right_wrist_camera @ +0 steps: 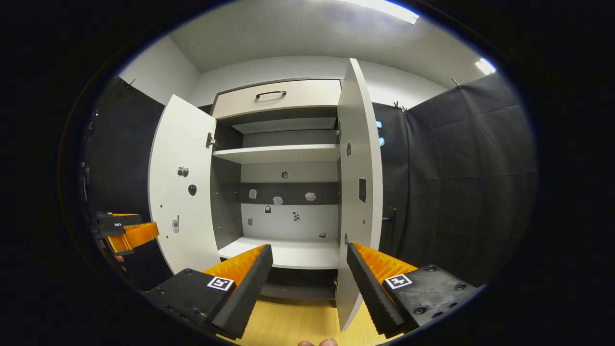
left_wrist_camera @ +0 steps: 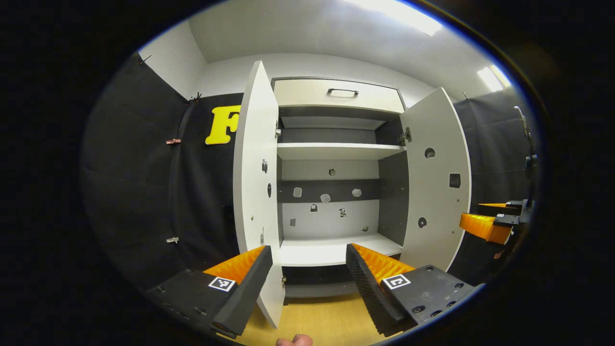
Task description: Open the right door of the double-door shoe cabinet with the right hand, and open the left door with the left hand.
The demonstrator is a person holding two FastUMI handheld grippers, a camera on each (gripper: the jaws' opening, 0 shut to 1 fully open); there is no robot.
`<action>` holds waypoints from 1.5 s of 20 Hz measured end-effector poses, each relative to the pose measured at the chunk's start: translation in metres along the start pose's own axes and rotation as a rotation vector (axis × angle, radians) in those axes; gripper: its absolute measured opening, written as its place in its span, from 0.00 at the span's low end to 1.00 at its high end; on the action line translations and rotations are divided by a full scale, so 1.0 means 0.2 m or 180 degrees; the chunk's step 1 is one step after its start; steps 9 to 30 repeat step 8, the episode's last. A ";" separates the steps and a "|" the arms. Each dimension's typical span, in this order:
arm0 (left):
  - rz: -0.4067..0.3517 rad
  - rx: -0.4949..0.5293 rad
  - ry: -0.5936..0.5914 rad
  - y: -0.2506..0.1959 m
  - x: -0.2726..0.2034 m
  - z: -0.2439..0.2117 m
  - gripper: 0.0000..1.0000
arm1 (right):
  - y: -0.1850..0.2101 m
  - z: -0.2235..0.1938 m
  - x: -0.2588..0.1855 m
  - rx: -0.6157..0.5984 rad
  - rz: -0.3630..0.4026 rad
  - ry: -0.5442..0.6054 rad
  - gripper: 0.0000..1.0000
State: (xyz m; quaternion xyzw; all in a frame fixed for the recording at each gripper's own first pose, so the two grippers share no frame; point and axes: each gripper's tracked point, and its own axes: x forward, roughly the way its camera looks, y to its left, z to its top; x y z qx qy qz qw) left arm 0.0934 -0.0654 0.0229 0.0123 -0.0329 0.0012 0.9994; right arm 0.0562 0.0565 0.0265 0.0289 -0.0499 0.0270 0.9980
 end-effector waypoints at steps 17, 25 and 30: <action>-0.0034 0.0023 0.0026 -0.03 0.01 -0.01 0.95 | 0.00 -0.01 0.00 0.0011 0.0009 0.0017 0.98; -0.0034 0.0023 0.0026 -0.03 0.01 -0.01 0.95 | 0.00 -0.01 0.00 0.0011 0.0009 0.0017 0.98; -0.0034 0.0023 0.0026 -0.03 0.01 -0.01 0.95 | 0.00 -0.01 0.00 0.0011 0.0009 0.0017 0.98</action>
